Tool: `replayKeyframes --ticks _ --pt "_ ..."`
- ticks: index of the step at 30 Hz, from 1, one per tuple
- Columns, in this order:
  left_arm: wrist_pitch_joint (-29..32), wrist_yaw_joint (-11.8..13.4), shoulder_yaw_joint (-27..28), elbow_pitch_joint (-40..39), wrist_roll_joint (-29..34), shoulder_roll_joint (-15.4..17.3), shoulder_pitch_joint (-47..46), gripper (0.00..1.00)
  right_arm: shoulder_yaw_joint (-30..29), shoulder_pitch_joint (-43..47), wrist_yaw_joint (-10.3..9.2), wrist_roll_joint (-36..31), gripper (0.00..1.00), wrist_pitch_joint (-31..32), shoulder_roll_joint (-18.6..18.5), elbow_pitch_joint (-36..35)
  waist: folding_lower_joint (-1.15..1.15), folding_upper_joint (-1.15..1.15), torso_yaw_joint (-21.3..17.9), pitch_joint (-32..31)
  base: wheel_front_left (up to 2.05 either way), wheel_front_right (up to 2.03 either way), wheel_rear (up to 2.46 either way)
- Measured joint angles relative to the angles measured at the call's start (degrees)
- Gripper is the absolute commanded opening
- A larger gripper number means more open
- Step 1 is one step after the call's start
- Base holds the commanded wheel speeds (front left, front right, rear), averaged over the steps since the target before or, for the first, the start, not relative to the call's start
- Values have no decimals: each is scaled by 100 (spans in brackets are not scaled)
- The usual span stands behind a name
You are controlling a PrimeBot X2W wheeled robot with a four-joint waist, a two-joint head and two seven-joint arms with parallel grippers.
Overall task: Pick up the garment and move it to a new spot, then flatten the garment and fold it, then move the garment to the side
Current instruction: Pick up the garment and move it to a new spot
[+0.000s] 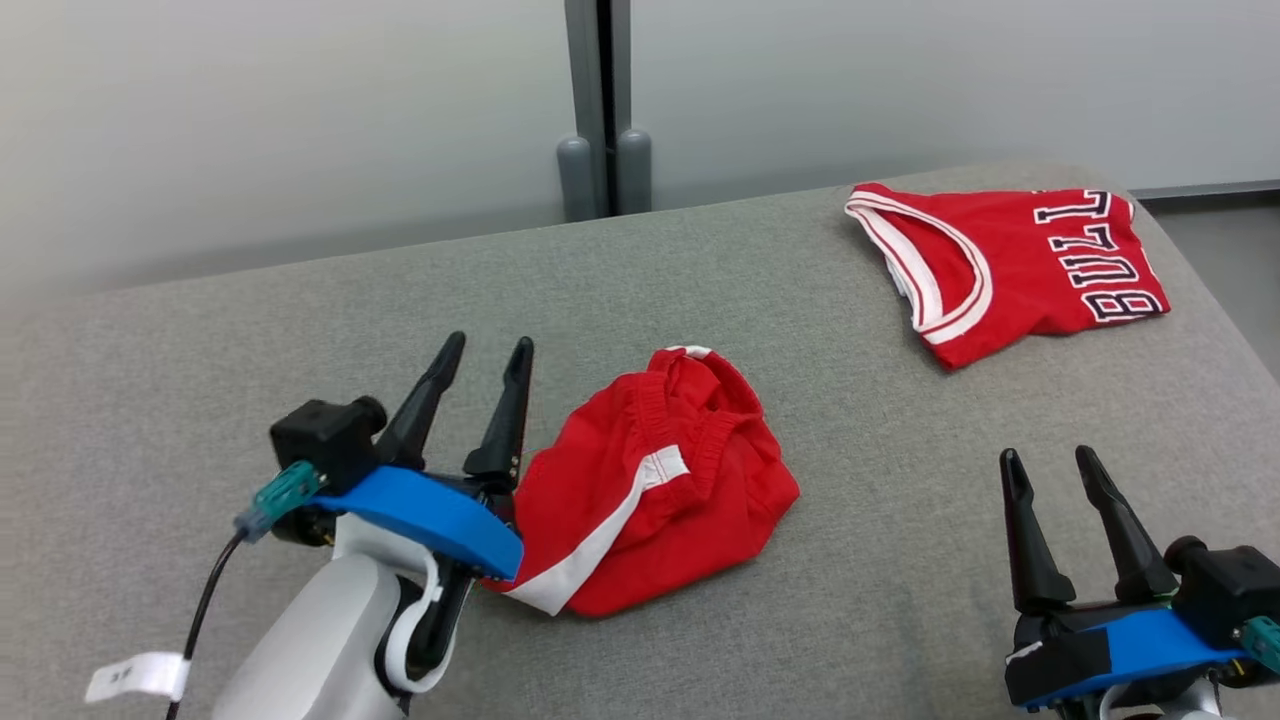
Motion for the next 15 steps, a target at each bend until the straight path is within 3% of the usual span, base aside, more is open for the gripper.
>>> replayKeyframes --ticks 5,10,15 --pt "-202 279 617 -532 353 37 693 100 -144 149 0 16 100 27 -3 -14 0 0 283 -161 0 0 0" --pt "-212 432 1223 -1050 1132 43 1494 100 -208 224 0 20 100 59 -1 -25 -1 0 567 -313 0 0 0" --pt "-213 493 1478 -1114 1656 115 2033 100 -218 268 0 21 100 90 -1 -5 -1 0 797 -421 0 0 0"
